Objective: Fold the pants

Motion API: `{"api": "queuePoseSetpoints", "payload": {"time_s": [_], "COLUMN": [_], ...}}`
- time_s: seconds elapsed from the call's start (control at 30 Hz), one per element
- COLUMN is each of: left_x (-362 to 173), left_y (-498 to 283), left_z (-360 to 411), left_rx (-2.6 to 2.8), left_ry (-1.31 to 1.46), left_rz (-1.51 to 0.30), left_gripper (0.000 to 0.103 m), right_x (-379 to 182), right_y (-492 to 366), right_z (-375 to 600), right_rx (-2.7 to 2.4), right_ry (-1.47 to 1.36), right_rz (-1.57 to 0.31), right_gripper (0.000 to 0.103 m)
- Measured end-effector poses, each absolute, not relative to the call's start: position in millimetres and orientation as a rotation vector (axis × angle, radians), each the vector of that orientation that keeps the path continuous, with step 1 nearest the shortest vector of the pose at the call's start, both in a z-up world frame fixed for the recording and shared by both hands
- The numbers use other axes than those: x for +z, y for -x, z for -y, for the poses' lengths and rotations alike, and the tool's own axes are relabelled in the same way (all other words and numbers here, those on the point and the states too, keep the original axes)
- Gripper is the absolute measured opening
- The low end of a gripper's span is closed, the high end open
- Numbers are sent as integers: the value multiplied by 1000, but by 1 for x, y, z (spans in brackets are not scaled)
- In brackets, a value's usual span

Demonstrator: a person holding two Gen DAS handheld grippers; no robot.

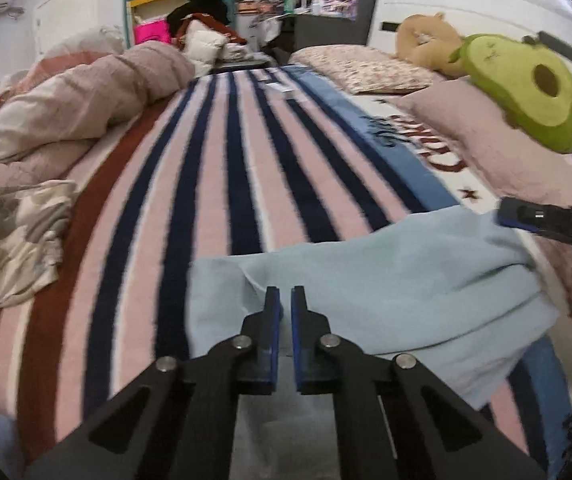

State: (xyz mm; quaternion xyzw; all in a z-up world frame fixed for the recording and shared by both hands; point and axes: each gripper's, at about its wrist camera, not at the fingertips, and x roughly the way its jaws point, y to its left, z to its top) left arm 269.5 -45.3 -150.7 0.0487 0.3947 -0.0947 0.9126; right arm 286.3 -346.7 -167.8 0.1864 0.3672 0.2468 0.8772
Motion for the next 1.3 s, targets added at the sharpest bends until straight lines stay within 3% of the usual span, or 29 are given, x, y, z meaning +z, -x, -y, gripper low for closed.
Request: {"api": "queuePoseSetpoints", "payload": {"time_s": [0.03, 0.1, 0.13, 0.3, 0.33, 0.37, 0.4, 0.6, 0.87, 0.93, 0.97, 1.0, 1.23, 1.3], "left_x": [-152, -157, -159, -169, -170, -170, -170, -147, -140, -148, -151, -154, -171, -174], "left_y": [-272, -275, -275, -278, -279, -279, -278, -269, -270, -274, -275, -276, -282, -282], "left_z": [43, 36, 33, 38, 40, 41, 43, 54, 44, 43, 43, 43, 52, 57], "left_rx": [-185, -159, -162, -172, -169, -172, -174, -224, -215, -208, -203, -203, -198, -191], "left_ry": [-92, -62, -46, -66, -73, -79, -89, -114, -98, -105, -100, -95, -134, -161], "left_rz": [-821, -845, -845, -867, -868, -865, -858, -784, -810, -841, -842, -846, -890, -890], "left_gripper": [7, 40, 42, 41, 37, 22, 13, 0, 3, 23, 38, 39, 37, 18], "right_x": [-168, -168, -168, -168, -168, -168, -168, -170, -170, -170, -170, -170, -169, -169], "right_y": [-286, -287, -286, -287, -287, -287, -287, -287, -287, -286, -287, -286, -286, -285], "right_z": [347, 347, 347, 347, 347, 347, 347, 347, 348, 348, 348, 348, 347, 346], "right_rx": [515, 516, 516, 516, 516, 516, 516, 516, 514, 515, 516, 517, 519, 520], "right_ry": [-388, -389, -389, -389, -389, -389, -390, -400, -417, -416, -415, -415, -417, -418], "right_rz": [-767, -768, -770, -771, -771, -771, -771, -776, -776, -777, -778, -778, -780, -780], "right_gripper": [51, 51, 51, 51, 51, 51, 51, 51, 51, 51, 51, 51, 51, 51]}}
